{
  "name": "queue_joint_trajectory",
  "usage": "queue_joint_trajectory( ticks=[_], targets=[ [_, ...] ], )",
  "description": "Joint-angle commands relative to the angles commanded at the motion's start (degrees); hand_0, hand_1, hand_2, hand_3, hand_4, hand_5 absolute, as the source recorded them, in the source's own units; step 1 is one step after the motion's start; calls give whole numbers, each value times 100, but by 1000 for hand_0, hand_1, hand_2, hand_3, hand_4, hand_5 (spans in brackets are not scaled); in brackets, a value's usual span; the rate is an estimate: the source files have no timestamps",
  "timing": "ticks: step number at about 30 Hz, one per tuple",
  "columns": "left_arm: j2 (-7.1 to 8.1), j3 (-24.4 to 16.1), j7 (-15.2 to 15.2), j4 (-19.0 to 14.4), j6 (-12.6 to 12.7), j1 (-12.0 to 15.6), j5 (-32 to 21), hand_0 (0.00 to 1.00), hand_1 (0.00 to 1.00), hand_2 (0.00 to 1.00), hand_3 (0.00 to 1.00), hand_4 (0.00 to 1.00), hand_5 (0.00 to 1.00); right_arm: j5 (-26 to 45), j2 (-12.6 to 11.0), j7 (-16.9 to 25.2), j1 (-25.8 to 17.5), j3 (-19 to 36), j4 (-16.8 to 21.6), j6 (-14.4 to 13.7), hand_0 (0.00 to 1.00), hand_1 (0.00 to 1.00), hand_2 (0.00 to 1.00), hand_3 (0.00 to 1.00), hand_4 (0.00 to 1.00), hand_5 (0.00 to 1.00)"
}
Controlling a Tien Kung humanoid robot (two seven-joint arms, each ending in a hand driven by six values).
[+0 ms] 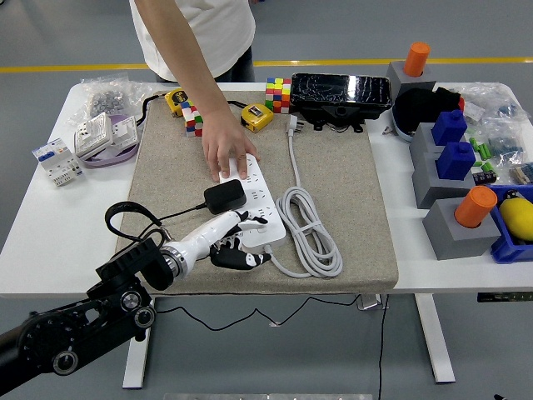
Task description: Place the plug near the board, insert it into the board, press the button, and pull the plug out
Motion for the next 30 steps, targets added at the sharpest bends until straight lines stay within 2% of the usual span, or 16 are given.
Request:
queue_joint_trajectory(
  ticks=[1, 2, 4, 5, 7, 8, 13, 14, 19, 20, 23, 25, 26, 30],
  targets=[
    [-9, -7, -261, 24, 232, -16, -250, 127, 75, 142, 616, 801, 311, 2, 0, 0, 0, -3, 0, 0, 542, 645, 663, 562, 905, 425],
    [-33, -41, -484, 94, 430, -55, -458, 227, 171, 292, 576, 795, 309, 3, 0, 1, 4, -6, 2, 0, 542, 644, 663, 563, 905, 426],
    [-92, -118, -968, 255, 734, -132, -736, 227, 171, 292, 576, 795, 309, 5, 2, 4, 7, -3, 7, -2, 542, 644, 663, 563, 905, 426],
    [-116, -148, -1178, 324, 797, -160, -763, 227, 171, 292, 576, 795, 309, 7, 3, 4, 8, -4, 6, -2, 542, 644, 663, 563, 905, 426],
    [-218, -251, -1622, 609, 960, -272, -479, 227, 171, 292, 576, 795, 309, 14, 4, 4, 13, -10, 6, -2, 542, 644, 663, 563, 905, 426],
    [-252, -286, -1675, 732, 1002, -309, -310, 411, 419, 501, 580, 793, 274, 18, 4, 4, 15, -10, 6, -3, 542, 644, 663, 563, 906, 426],
    [-446, -437, -1584, 1329, 1129, -472, 320, 411, 419, 501, 580, 793, 274, 25, -11, -1, 15, -15, 18, -4, 542, 644, 663, 563, 906, 426],
    [-489, -463, -1496, 1462, 1124, -500, 491, 735, 700, 619, 615, 845, 252, 26, -13, -1, 16, -17, 20, -4, 542, 645, 663, 563, 906, 426],
    [-608, -460, -973, 1857, 931, -587, 1064, 735, 700, 619, 615, 845, 252, 24, -13, -2, 17, -16, 22, -3, 542, 645, 663, 563, 906, 426],
    [-618, -453, -883, 1895, 904, -591, 1134, 783, 782, 759, 760, 979, 299, 24, -12, -1, 17, -14, 22, -5, 542, 645, 663, 563, 907, 426],
    [-637, -435, -607, 2004, 801, -585, 1292, 783, 782, 759, 760, 979, 299, 24, -13, 0, 18, -18, 24, -4, 542, 645, 663, 563, 907, 426],
    [-638, -406, -521, 2052, 732, -589, 1343, 783, 782, 759, 760, 979, 299, 27, -11, -1, 19, -17, 20, -3, 542, 645, 663, 563, 907, 426],
    [-637, -387, -482, 2079, 706, -594, 1360, 758, 740, 711, 740, 989, 290, 26, -9, -3, 19, -17, 16, -2, 542, 644, 663, 563, 907, 427],
    [-639, -355, -269, 2134, 581, -598, 1446, 758, 740, 711, 740, 989, 290, 30, -11, 0, 22, -17, 19, -3, 542, 644, 663, 563, 907, 427]
  ],
)
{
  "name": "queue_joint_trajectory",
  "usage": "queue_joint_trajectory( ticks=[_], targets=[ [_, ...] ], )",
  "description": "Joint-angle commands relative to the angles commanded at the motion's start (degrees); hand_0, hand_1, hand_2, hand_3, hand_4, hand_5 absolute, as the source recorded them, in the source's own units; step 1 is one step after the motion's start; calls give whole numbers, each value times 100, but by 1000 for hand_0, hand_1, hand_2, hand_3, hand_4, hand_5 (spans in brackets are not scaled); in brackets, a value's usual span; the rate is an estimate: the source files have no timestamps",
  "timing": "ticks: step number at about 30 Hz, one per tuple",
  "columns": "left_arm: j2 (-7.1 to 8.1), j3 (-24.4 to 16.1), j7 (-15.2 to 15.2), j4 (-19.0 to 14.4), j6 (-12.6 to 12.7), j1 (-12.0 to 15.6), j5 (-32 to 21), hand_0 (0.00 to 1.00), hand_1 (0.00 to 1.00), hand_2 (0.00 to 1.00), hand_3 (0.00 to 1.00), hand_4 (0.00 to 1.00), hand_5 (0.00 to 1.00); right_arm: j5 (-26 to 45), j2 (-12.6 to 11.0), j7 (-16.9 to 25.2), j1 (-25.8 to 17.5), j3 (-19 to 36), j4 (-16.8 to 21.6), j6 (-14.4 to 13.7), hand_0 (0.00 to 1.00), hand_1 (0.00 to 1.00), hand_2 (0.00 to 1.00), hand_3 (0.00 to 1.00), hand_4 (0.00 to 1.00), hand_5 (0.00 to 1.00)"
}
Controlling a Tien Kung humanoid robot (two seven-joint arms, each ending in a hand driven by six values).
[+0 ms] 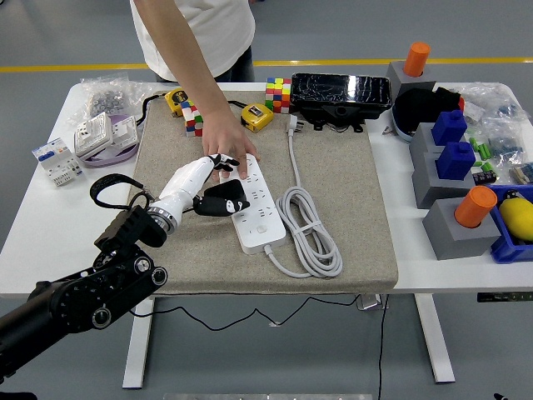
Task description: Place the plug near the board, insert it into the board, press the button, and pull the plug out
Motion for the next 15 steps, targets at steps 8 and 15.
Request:
queue_joint_trajectory(
  ticks=[8, 15],
  targets=[
    [-27, 60, 124, 57, -54, -2, -14, 419, 427, 471, 548, 784, 32, 4, 0, 3, 2, -15, 8, -3, 542, 644, 663, 563, 907, 427],
    [-51, 65, 82, 73, 25, -15, 30, 327, 336, 402, 528, 658, 2, 5, -8, 0, -1, -30, 3, -2, 542, 644, 663, 563, 907, 427]
  ],
)
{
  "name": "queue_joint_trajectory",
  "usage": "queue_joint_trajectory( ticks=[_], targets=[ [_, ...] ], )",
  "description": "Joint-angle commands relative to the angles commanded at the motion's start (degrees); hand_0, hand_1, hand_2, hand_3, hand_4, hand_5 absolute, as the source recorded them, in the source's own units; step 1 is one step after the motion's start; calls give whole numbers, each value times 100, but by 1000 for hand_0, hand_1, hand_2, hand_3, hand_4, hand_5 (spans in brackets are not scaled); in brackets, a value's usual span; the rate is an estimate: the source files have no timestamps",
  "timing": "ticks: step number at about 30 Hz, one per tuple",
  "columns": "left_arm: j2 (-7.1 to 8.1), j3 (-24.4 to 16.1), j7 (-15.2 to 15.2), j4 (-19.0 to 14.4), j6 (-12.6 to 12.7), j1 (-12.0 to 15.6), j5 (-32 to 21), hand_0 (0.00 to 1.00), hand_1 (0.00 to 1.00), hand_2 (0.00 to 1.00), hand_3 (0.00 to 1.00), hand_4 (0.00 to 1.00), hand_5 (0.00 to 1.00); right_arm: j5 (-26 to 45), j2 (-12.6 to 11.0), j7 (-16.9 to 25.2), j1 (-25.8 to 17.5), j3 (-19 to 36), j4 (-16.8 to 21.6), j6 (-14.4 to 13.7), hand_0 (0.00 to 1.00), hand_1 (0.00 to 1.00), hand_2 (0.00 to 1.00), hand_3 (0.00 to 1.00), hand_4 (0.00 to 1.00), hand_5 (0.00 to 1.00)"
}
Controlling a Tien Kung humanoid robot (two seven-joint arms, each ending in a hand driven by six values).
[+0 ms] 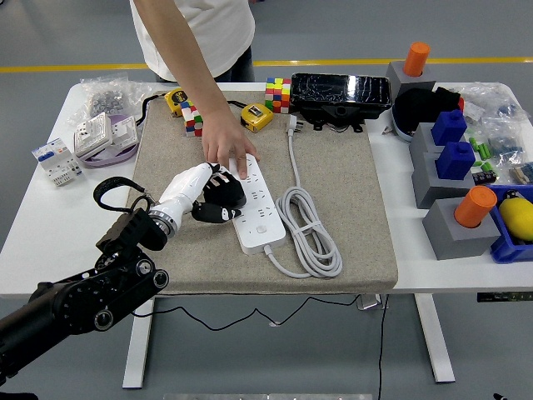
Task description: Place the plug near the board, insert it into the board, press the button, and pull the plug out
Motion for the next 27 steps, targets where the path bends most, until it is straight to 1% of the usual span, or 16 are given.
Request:
queue_joint_trajectory(
  ticks=[1, 4, 5, 7, 11, 16, 19, 22, 23, 26, 27],
  targets=[
    [-3, 2, -8, 0, 11, -1, 2, 327, 336, 402, 528, 658, 2, 1, 0, 1, 0, 3, 1, -1, 542, 644, 663, 563, 907, 427],
    [-7, 21, -155, 2, 125, -12, -18, 327, 336, 402, 528, 658, 2, 1, 1, 2, 0, 6, 4, -2, 542, 644, 663, 563, 907, 427],
    [-7, 21, -185, -1, 143, -13, -28, 314, 323, 384, 524, 640, 2, 1, 2, 2, 0, 6, 3, -2, 542, 645, 663, 563, 907, 427],
    [-7, 15, -279, -15, 195, -16, -73, 314, 323, 384, 524, 640, 2, 4, 2, 2, 1, 4, 2, -1, 542, 645, 663, 563, 907, 427],
    [2, -27, -376, -41, 233, 10, -176, 312, 321, 373, 521, 644, 2, 4, 5, 2, 4, -7, 0, 0, 542, 644, 663, 563, 907, 427],
    [111, -270, -560, -201, 365, 151, -225, 312, 321, 373, 521, 644, 2, -4, 5, 3, 6, -7, 2, 0, 542, 644, 663, 563, 907, 427],
    [193, -473, -710, -42, 441, 232, -280, 322, 334, 382, 525, 650, 2, -5, 4, 0, -3, -13, -8, 1, 542, 644, 663, 563, 907, 427],
    [241, -619, -799, 251, 450, 265, -290, 322, 334, 382, 525, 650, 2, -6, 6, 1, -3, -6, -7, 2, 542, 644, 663, 563, 907, 427],
    [252, -638, -802, 324, 441, 268, -302, 460, 467, 496, 546, 816, 77, -8, 9, 0, -2, -1, -8, 2, 541, 645, 663, 563, 905, 425],
    [270, -629, -825, 538, 426, 270, -313, 460, 467, 496, 546, 816, 77, -9, 12, -1, 5, 2, -4, 4, 541, 645, 663, 563, 905, 425],
    [268, -625, -823, 563, 425, 272, -306, 460, 467, 496, 546, 816, 77, -9, 12, -1, 8, 4, -3, 4, 541, 645, 663, 563, 905, 425]
  ],
)
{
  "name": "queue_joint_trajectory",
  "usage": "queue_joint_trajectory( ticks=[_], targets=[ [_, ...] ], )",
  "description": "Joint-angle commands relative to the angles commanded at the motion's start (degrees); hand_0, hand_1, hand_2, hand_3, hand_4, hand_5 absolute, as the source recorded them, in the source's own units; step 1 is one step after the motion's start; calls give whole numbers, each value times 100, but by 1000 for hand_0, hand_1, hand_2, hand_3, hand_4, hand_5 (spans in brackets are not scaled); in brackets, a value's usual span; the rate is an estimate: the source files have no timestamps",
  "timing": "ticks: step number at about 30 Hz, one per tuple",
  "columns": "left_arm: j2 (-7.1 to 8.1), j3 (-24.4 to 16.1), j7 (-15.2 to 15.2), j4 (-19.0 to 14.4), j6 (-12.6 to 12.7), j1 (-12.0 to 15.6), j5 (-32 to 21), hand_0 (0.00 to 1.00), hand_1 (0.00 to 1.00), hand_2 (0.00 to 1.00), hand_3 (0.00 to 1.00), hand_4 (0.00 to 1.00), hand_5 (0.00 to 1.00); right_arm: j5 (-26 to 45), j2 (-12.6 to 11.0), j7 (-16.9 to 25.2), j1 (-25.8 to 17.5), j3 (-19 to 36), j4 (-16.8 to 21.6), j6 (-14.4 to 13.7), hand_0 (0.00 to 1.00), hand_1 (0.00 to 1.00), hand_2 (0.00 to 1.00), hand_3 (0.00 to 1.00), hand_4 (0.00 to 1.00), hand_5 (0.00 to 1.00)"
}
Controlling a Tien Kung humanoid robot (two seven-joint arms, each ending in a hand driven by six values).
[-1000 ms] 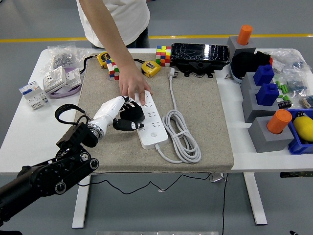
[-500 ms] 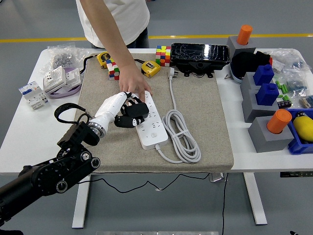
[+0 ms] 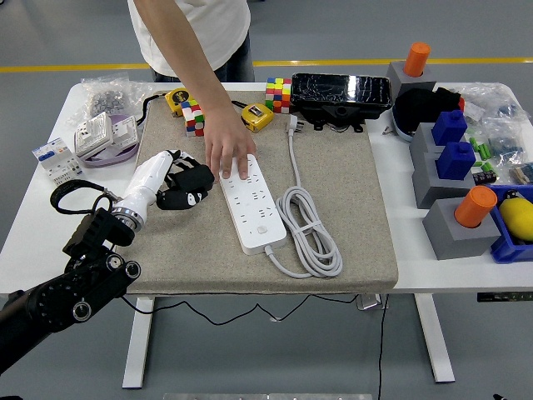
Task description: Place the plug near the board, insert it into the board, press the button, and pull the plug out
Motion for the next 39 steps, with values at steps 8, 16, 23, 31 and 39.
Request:
queue_joint_trajectory(
  ticks=[8, 16, 23, 31, 39],
  targets=[
    [-40, 11, 89, 140, -66, 48, 26, 682, 724, 716, 691, 945, 258, -3, -17, 0, 18, -9, 18, -2, 541, 645, 662, 562, 905, 425],
    [41, -92, 160, -2, -124, 83, 90, 657, 723, 721, 763, 994, 346, -1, -39, -6, 6, -39, 9, 3, 542, 645, 662, 562, 905, 425],
    [137, -334, 8, -365, -41, 242, -28, 646, 712, 719, 761, 974, 306, -16, -30, -1, 5, -8, 20, 0, 542, 645, 662, 562, 905, 425],
    [135, -1010, -1060, -701, 405, 463, -1579, 529, 638, 604, 606, 841, 286, -35, 8, -1, 5, 21, -10, 13, 542, 643, 662, 562, 905, 425],
    [183, -1451, -1176, -730, 406, 574, -1768, 510, 605, 541, 567, 782, 269, -68, 4, 2, 94, 55, 6, 14, 541, 644, 662, 562, 905, 425]
  ],
)
